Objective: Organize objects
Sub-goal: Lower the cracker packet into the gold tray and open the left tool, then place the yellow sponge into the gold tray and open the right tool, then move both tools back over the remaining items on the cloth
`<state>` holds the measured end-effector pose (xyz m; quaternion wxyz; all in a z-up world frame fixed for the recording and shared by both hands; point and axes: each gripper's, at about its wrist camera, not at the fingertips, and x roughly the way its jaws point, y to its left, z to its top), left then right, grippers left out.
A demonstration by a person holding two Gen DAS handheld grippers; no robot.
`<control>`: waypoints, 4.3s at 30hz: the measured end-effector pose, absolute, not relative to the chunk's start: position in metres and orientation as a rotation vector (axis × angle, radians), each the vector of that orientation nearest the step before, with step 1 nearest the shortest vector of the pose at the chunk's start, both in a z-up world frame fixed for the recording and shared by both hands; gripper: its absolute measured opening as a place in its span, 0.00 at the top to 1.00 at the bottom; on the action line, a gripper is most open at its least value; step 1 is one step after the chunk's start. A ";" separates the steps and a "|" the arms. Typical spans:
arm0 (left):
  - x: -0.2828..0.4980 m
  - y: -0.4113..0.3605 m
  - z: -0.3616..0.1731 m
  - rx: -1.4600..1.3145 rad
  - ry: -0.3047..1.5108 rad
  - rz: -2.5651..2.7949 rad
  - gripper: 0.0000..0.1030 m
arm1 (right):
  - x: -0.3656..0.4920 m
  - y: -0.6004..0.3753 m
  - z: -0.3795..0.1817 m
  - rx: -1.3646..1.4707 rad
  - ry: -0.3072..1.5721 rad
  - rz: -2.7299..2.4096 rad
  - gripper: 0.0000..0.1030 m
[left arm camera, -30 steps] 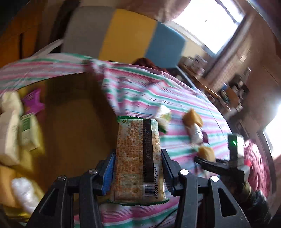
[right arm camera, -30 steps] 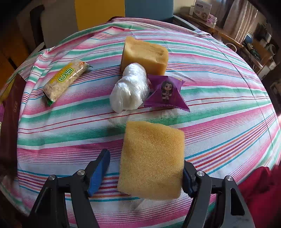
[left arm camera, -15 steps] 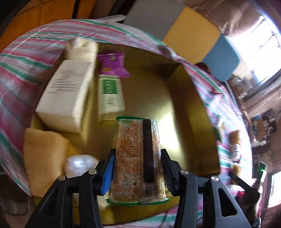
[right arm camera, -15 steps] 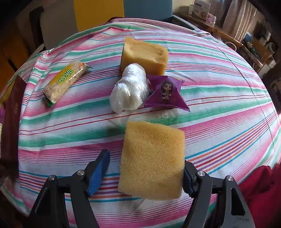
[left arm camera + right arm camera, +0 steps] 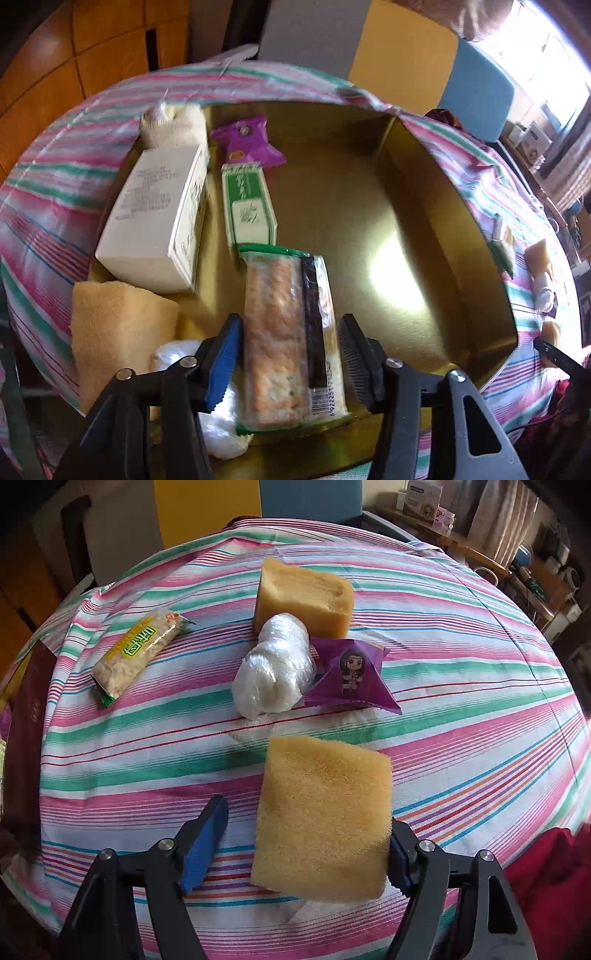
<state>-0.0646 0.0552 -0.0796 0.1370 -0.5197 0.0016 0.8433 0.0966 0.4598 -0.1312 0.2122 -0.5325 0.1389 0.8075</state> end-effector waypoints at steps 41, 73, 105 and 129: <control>-0.040 0.014 -0.024 -1.185 -0.039 2.615 0.25 | 0.061 0.367 -0.074 -1.327 0.536 2.627 0.48; -0.052 -0.038 -0.023 -1.220 -0.136 2.732 0.25 | -0.043 0.153 -0.121 -1.852 0.234 2.932 0.24; -0.030 0.043 -0.004 -1.115 0.063 2.597 0.24 | 0.023 0.388 -0.033 -1.203 0.409 2.715 0.13; -0.029 0.269 -0.026 -1.258 0.207 1.998 0.30 | 0.099 0.576 -0.080 -0.774 1.238 2.232 0.06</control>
